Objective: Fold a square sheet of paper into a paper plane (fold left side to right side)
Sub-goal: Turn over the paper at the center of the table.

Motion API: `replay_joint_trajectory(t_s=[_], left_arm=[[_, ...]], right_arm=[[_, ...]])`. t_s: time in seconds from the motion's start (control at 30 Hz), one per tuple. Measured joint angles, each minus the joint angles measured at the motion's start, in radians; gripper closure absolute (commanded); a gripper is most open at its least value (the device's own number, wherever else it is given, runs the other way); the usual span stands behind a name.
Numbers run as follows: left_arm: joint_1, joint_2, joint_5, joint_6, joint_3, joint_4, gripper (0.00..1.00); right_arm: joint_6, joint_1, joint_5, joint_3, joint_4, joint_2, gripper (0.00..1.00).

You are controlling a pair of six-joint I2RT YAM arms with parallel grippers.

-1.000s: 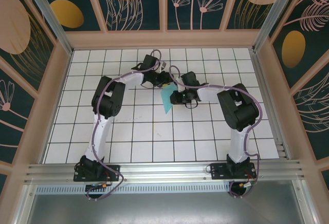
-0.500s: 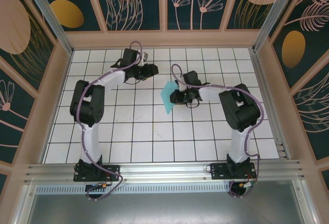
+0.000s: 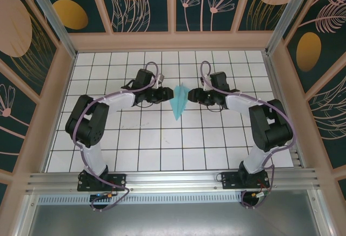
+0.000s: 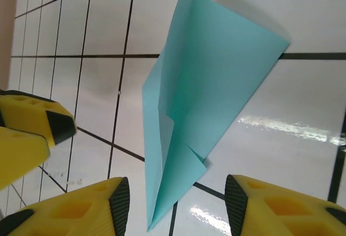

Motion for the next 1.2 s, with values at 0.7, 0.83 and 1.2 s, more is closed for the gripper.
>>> replay_joint_trajectory(t_s=[0.7, 0.83, 1.2], left_arm=[[-0.026, 0.169, 0.014, -0.024, 0.099, 0.029, 0.52], [-0.035, 0.199, 0.02, -0.025, 0.131, 0.029, 0.52], [-0.058, 0.262, 0.038, -0.036, 0.195, 0.025, 0.53]], right_arm=[[0.003, 0.023, -0.063, 0.082, 0.066, 0.197, 0.88], [0.002, 0.021, -0.054, 0.079, 0.061, 0.197, 0.88], [-0.013, 0.016, -0.029, 0.067, 0.048, 0.197, 0.88]])
